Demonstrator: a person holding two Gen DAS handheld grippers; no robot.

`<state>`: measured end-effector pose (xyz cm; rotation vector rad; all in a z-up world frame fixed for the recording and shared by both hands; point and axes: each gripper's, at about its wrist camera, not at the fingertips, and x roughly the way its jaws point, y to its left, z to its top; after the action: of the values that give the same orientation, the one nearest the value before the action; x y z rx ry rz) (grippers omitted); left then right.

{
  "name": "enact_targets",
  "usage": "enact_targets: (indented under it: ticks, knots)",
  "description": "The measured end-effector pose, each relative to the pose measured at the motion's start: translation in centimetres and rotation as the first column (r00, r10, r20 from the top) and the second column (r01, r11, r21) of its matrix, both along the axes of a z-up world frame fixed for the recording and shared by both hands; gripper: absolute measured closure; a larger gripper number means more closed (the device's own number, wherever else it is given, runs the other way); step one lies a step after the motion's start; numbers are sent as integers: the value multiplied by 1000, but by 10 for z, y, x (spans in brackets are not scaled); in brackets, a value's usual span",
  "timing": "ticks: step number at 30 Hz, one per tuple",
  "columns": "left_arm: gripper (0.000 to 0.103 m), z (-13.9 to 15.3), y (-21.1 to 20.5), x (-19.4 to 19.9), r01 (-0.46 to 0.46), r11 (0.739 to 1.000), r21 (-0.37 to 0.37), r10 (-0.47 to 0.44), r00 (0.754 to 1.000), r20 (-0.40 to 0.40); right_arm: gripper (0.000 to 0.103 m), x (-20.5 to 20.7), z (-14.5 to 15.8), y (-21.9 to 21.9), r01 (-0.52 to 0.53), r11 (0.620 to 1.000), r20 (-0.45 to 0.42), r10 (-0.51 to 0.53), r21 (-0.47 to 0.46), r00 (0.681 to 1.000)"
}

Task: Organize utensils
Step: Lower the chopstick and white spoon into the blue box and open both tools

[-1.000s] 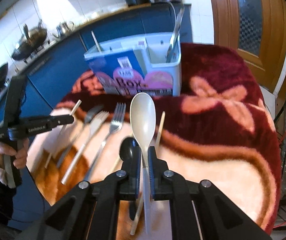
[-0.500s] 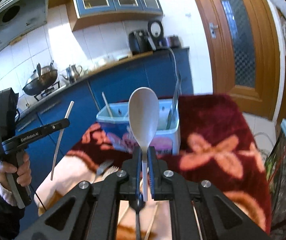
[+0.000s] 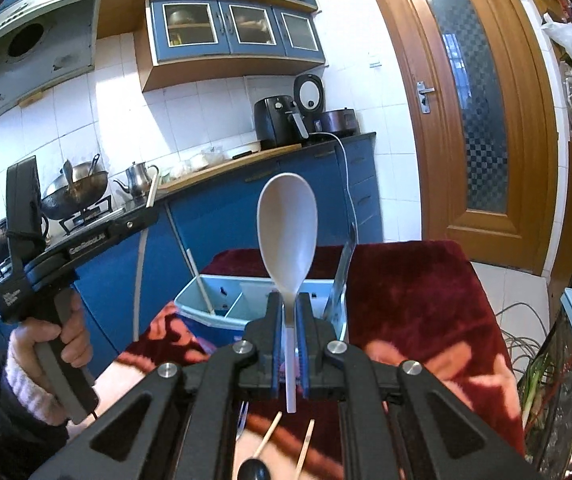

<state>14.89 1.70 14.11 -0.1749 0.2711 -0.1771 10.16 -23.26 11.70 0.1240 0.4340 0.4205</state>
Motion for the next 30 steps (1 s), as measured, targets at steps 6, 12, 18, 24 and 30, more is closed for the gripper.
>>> enact_targets:
  ticks: [6,12,18,24,30]
  knots:
    - [97,2,-2,20,-52,998,-27,54,994,94,95,20,6,1,11,1000,38,-11,1,999]
    - [97,-15,-10,37,-108,994,-26,110,985,136,95,37,5,11,42,999,85,-40,-21,996]
    - [97,-37,-16,45,-148,989,14,143,975,171,95,56,-6,24,79,994,118,-69,-80,991]
    - [97,-54,-16,49,-160,987,29,153,973,174,95,67,-26,33,53,992,77,-44,-115,996]
    - [97,-64,-15,52,-142,990,19,138,981,136,94,73,-36,38,26,991,35,-21,-134,999]
